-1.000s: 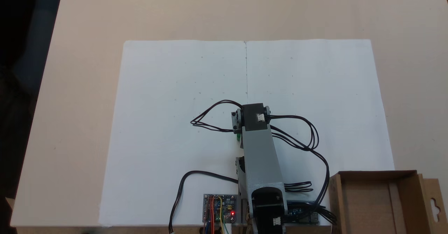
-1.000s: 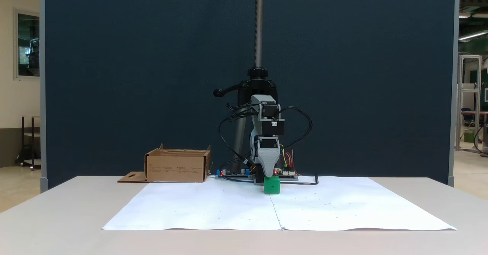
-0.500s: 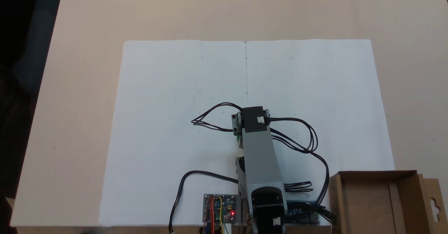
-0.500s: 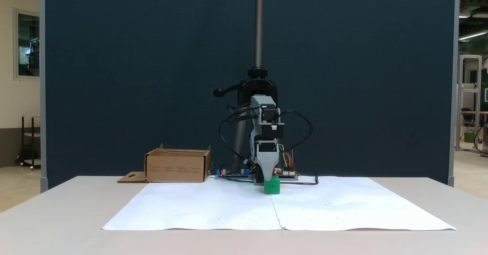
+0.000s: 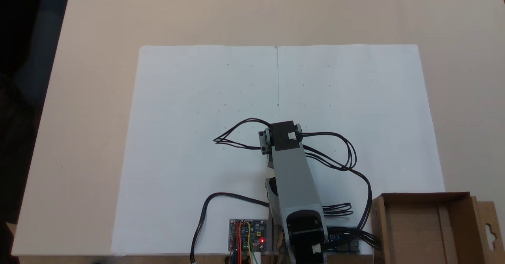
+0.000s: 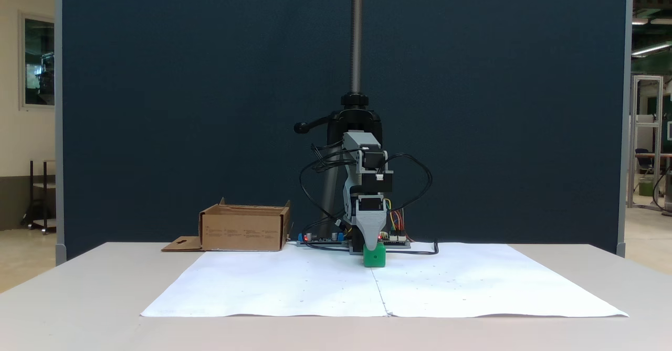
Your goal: Grasp a green dice and put it in the bin.
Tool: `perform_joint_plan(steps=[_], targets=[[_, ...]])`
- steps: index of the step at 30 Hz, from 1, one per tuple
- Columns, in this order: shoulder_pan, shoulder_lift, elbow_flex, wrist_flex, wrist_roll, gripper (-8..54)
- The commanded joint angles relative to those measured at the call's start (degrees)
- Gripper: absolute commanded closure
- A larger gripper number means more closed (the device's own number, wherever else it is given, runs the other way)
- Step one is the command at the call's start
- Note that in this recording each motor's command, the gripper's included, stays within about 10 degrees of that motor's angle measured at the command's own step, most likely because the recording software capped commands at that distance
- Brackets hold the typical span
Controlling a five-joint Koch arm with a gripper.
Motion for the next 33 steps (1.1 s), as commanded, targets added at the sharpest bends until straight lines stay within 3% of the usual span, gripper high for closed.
perform_joint_plan(steps=[1, 33], targets=[[-1.4, 1.4, -0.5, -2.7, 4.2, 2.5], [-4.6, -6.0, 3.2, -11.2, 4.7, 3.3]])
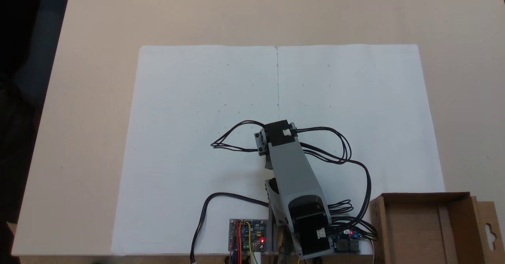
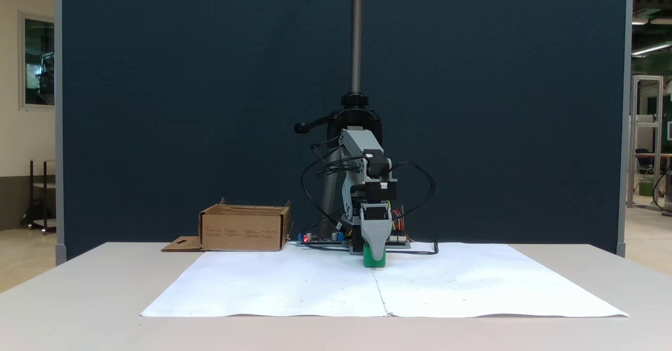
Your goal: Grasp a green dice and put it in the bin.
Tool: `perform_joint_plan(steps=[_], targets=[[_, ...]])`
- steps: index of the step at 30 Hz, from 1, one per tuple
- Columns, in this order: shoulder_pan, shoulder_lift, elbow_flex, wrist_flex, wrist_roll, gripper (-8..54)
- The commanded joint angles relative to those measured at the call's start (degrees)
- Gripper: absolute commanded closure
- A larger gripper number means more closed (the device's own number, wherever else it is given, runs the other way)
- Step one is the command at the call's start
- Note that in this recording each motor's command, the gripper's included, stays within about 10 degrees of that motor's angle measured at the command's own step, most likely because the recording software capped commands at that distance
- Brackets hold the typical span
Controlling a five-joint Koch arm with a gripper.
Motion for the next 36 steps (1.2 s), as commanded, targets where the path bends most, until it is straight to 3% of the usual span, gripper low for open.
perform_joint_plan(steps=[1, 36], targets=[[-0.3, 0.7, -0.6, -3.4, 4.0, 3.3], [2.7, -0.8, 0.7, -4.9, 2.5, 3.5]])
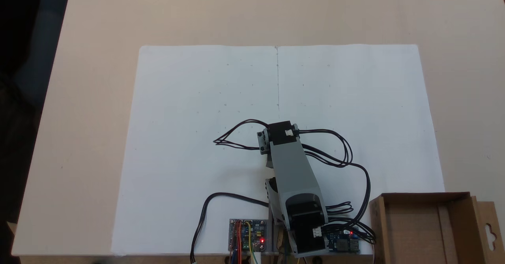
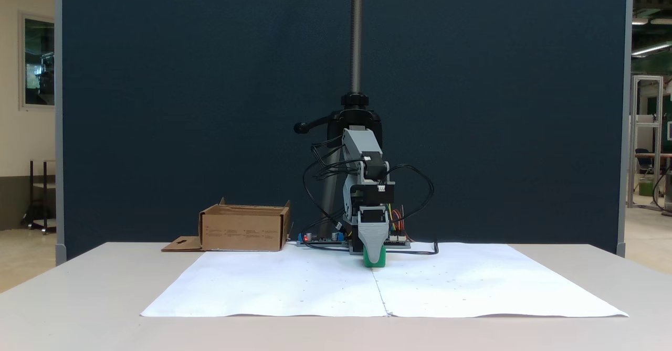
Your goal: Grasp a green dice and put it in the bin.
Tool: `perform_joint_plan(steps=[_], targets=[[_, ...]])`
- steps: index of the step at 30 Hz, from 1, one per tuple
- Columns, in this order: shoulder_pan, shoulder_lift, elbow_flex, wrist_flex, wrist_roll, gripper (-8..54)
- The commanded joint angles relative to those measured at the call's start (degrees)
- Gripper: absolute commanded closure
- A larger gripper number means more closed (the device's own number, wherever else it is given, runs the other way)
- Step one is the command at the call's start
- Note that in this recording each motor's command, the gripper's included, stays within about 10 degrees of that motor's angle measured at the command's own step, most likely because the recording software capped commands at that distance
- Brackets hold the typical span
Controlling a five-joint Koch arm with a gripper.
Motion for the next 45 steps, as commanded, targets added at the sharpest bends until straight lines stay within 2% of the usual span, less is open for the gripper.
perform_joint_plan(steps=[1, 5, 11, 16, 18, 22, 25, 31, 32, 34, 35, 38, 45], targets=[[-0.4, 0.2, -0.4, -1.9, 2.3, 3.5], [-0.4, 0.0, -0.2, -1.9, 2.0, 3.5], [-0.4, 0.0, 0.4, -2.0, 2.0, 6.9], [-0.4, 0.0, 0.5, -2.0, 2.0, 10.1], [-0.4, 0.0, 0.7, -2.0, 2.0, 13.3], [-0.4, 0.0, 1.0, -2.1, 2.0, 14.5], [-0.4, 0.1, 1.1, -2.2, 2.0, 18.2], [-0.4, 0.0, 1.1, -2.2, 2.0, 18.5], [-0.4, 0.0, 1.2, -2.2, 2.0, 19.9], [-0.3, 0.4, 1.4, -2.3, 2.1, 28.7], [-0.2, 0.6, 1.5, -2.4, 2.1, 31.0], [0.0, 1.1, 1.5, -2.5, 2.1, 33.6], [7.6, 3.7, 0.4, -10.6, 2.1, 33.6]])
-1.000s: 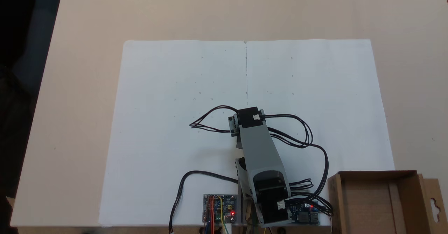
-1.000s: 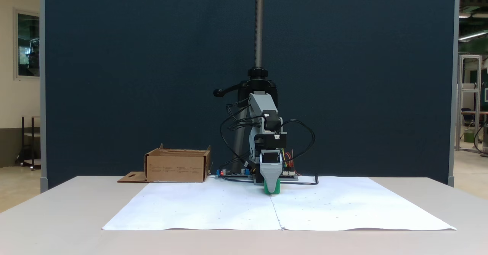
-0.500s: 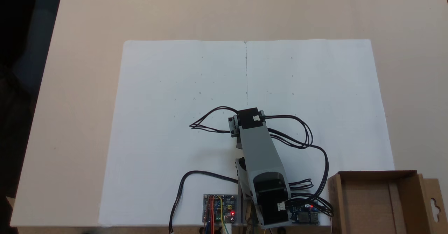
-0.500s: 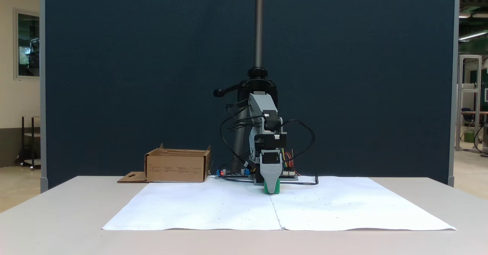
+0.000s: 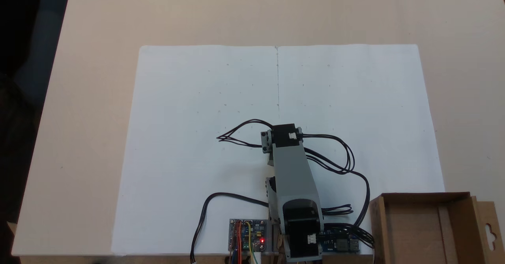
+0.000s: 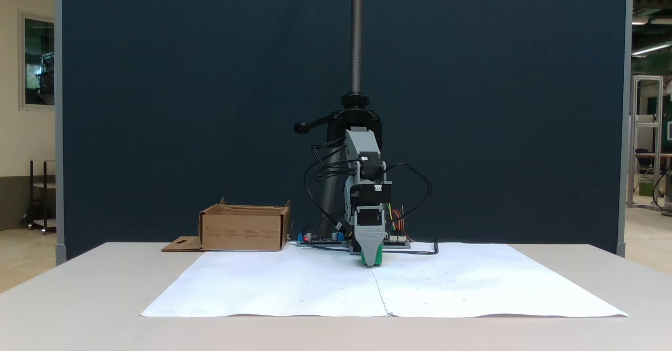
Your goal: Grasp a green dice and put it in the bin.
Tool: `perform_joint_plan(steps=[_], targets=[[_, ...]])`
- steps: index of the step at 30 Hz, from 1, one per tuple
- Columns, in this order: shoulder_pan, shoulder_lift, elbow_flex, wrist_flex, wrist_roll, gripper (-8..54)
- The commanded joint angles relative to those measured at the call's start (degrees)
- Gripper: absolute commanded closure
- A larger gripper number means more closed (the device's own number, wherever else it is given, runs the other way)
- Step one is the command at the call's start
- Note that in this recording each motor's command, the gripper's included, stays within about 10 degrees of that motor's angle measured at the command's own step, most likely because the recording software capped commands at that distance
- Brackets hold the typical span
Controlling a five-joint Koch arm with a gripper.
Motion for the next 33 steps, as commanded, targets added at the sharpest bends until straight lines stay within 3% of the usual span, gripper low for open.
perform_joint_plan(steps=[1, 17, 33], targets=[[3.4, 1.7, -1.4, -9.7, 2.1, 33.6], [36.4, 1.2, -25.8, -27.7, 1.9, 33.6], [82.9, -11.3, -40.9, -27.7, -4.9, 33.6]])
